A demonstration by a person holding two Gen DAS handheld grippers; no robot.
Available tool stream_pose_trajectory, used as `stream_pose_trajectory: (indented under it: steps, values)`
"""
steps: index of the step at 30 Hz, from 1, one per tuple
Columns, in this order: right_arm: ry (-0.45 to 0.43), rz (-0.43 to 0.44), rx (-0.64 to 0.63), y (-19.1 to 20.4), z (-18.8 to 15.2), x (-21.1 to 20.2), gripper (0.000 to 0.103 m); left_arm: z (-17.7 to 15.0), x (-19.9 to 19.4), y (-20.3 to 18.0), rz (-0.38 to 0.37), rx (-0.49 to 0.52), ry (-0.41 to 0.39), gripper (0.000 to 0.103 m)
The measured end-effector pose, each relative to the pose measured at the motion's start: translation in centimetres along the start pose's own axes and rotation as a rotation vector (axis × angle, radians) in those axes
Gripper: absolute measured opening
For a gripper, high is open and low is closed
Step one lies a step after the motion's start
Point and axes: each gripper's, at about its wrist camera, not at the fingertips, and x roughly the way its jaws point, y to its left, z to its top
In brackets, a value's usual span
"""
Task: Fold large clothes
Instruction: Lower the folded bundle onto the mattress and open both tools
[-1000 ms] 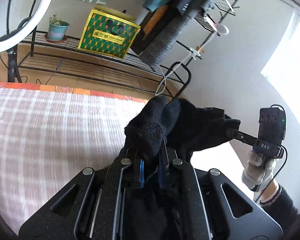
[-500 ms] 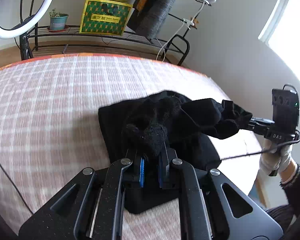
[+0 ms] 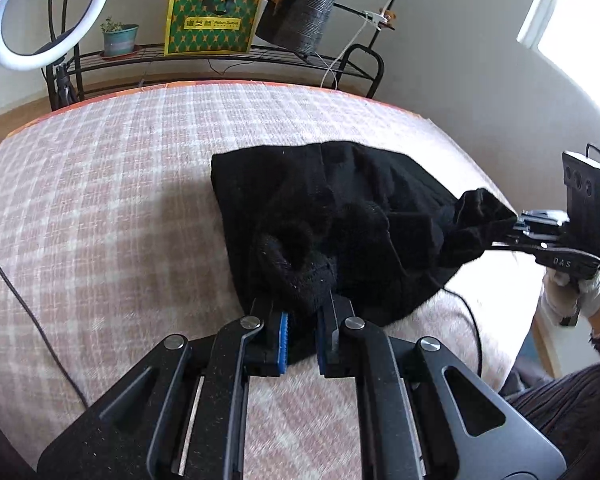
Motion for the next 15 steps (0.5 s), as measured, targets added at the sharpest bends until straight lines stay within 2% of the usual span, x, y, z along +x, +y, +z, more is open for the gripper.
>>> stream_pose_trajectory:
  steps: [4,7,9,10,13,15]
  values:
    - [0.018,-0.077,-0.098,1.5,-1.1,-0.6,0.007,-1.5,-0.8,-0.7,0.011,0.053,0.02,0.008]
    - [0.026,-0.118,-0.154,2.2,-2.2,-1.7,0.007,-2.6,-1.8,-1.1,0.001,0.071,0.033,0.014]
    - [0.024,-0.108,-0.148,2.1,-2.8,-2.7,0.007,-3.4,-2.9,-1.3,-0.008,0.073,0.031,0.019]
    - [0.019,-0.098,-0.138,2.1,-3.1,-3.4,0.007,-3.6,-3.4,-1.2,-0.019,0.072,0.031,0.025]
    - [-0.011,-0.057,-0.064,1.8,-4.1,-6.1,0.007,-4.5,-5.2,-0.8,-0.035,0.06,0.022,0.027]
    - [-0.055,-0.02,-0.003,1.8,-4.7,-8.2,0.007,-4.9,-6.4,-0.2,-0.058,0.021,0.01,0.033]
